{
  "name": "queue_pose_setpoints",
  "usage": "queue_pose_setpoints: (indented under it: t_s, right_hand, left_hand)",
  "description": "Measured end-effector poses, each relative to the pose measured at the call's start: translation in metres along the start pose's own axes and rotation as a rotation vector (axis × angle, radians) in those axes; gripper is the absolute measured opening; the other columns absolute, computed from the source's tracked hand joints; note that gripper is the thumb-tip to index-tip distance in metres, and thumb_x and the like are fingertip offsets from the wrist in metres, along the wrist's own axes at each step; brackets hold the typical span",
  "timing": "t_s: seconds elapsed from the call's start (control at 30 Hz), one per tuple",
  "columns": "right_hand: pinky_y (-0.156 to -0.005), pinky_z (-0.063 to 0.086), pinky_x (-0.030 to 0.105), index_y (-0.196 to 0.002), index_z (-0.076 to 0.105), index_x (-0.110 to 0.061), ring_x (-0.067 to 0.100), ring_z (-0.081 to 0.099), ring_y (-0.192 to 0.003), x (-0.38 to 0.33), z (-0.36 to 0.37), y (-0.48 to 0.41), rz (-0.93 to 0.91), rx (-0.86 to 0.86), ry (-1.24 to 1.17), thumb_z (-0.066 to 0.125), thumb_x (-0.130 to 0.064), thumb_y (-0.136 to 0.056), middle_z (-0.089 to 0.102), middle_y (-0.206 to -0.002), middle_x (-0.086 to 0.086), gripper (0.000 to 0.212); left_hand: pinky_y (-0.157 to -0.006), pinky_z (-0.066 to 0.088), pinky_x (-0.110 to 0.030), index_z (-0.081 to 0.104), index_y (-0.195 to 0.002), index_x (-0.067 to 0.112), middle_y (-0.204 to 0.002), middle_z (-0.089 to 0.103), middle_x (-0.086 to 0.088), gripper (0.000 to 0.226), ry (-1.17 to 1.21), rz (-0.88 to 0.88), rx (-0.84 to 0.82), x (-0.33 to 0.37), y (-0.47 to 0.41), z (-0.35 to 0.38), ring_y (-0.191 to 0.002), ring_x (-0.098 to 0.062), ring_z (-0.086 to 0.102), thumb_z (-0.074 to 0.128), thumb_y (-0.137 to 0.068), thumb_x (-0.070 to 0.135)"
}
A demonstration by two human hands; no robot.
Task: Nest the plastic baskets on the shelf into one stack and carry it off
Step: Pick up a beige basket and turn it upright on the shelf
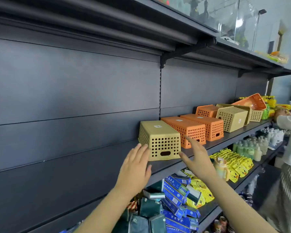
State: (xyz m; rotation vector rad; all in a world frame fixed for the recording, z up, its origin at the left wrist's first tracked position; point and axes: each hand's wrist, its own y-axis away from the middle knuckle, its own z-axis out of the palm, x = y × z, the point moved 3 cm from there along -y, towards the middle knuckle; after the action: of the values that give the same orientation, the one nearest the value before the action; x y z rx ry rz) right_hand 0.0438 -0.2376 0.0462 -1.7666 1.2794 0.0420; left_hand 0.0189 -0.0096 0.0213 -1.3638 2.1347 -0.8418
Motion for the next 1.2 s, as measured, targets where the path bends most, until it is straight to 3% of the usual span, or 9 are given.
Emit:
queue_pose_setpoints:
  t_s: [0.13, 0.47, 0.57, 0.63, 0.7, 0.8, 0.93, 1.07, 1.2]
  right_hand:
    - [-0.111, 0.030, 0.038, -0.150, 0.035, -0.020, 0.024, 0.039, -0.138, -0.004, 0.003, -0.037, -0.017, -0.037, 0.026, 0.067, -0.030, -0.090, 0.045, -0.150, 0.004, 0.068]
    - [-0.118, 0.029, 0.045, -0.155, 0.020, -0.033, 0.023, 0.033, -0.144, 0.059, 0.054, -0.114, -0.015, -0.388, -0.043, 0.066, -0.045, -0.088, 0.033, -0.158, 0.003, 0.082]
    - [-0.119, 0.027, 0.048, -0.154, 0.023, -0.038, 0.020, 0.026, -0.148, 0.079, 0.065, -0.133, -0.069, -0.453, -0.071, 0.064, -0.054, -0.085, 0.031, -0.160, -0.004, 0.081]
    - [-0.117, 0.033, 0.044, -0.152, 0.031, -0.034, 0.015, 0.035, -0.143, 0.091, 0.069, -0.141, -0.065, -0.464, -0.144, 0.067, -0.050, -0.085, 0.037, -0.156, -0.008, 0.077]
    - [-0.109, 0.044, 0.037, -0.146, 0.043, -0.033, 0.009, 0.049, -0.128, 0.102, 0.073, -0.145, -0.065, -0.434, -0.225, 0.072, -0.048, -0.082, 0.046, -0.146, -0.014, 0.072]
    - [-0.092, 0.056, 0.032, -0.137, 0.051, -0.035, 0.003, 0.064, -0.102, 0.111, 0.078, -0.149, -0.037, -0.417, -0.369, 0.078, -0.044, -0.077, 0.059, -0.131, -0.017, 0.066]
    - [-0.096, 0.053, 0.024, -0.137, 0.044, -0.038, 0.001, 0.056, -0.121, 0.110, 0.081, -0.154, 0.025, -0.450, -0.693, 0.077, -0.026, -0.083, 0.056, -0.136, -0.017, 0.064]
    - [-0.081, 0.053, 0.016, -0.145, 0.034, -0.036, -0.007, 0.054, -0.109, 0.097, 0.081, -0.153, 0.119, -0.459, -0.802, 0.073, -0.037, -0.084, 0.048, -0.117, -0.031, 0.073]
    - [-0.084, 0.050, 0.021, -0.148, 0.029, -0.031, 0.005, 0.057, -0.113, 0.082, 0.084, -0.149, 0.259, -0.408, -0.934, 0.079, -0.050, -0.067, 0.050, -0.117, -0.022, 0.096]
  left_hand:
    - [-0.119, 0.003, -0.030, 0.026, -0.156, 0.019, -0.166, 0.020, -0.001, 0.066, 0.162, -0.150, -0.059, -0.020, -0.041, 0.002, -0.154, -0.022, 0.013, 0.049, -0.098, 0.040]
    - [-0.119, 0.023, -0.052, 0.005, -0.158, 0.036, -0.168, -0.007, -0.004, 0.094, 0.508, -0.527, -0.297, -0.038, -0.111, 0.080, -0.154, -0.030, 0.009, 0.060, -0.086, 0.061]
    - [-0.121, 0.019, -0.047, 0.001, -0.156, 0.043, -0.169, 0.001, -0.003, 0.104, 0.619, -0.572, -0.307, -0.040, -0.124, 0.099, -0.155, -0.023, 0.006, 0.058, -0.076, 0.075]
    - [-0.120, 0.027, -0.043, 0.009, -0.153, 0.050, -0.166, 0.022, 0.002, 0.101, 0.622, -0.561, -0.335, -0.042, -0.130, 0.106, -0.151, -0.021, 0.023, 0.061, -0.071, 0.076]
    - [-0.110, 0.041, -0.034, 0.027, -0.149, 0.050, -0.151, 0.046, 0.008, 0.082, 0.622, -0.558, -0.331, -0.042, -0.133, 0.108, -0.133, -0.015, 0.048, 0.066, -0.079, 0.065]
    - [-0.105, 0.046, -0.034, 0.041, -0.143, 0.046, -0.137, 0.057, 0.012, 0.062, 0.610, -0.574, -0.243, -0.041, -0.131, 0.107, -0.122, -0.012, 0.056, 0.064, -0.086, 0.055]
    - [-0.098, 0.049, -0.026, 0.046, -0.141, 0.043, -0.127, 0.061, 0.013, 0.054, 0.686, -0.666, -0.095, -0.042, -0.121, 0.101, -0.112, -0.006, 0.061, 0.064, -0.090, 0.046]
    - [-0.087, 0.060, -0.044, 0.048, -0.140, 0.038, -0.121, 0.067, 0.008, 0.050, 0.970, -0.834, 0.079, -0.041, -0.106, 0.095, -0.104, -0.009, 0.069, 0.062, -0.092, 0.036]
    - [-0.088, 0.059, -0.047, 0.046, -0.137, 0.031, -0.116, 0.071, 0.005, 0.045, 1.085, -0.892, 0.123, -0.037, -0.096, 0.090, -0.104, -0.010, 0.071, 0.058, -0.094, 0.036]
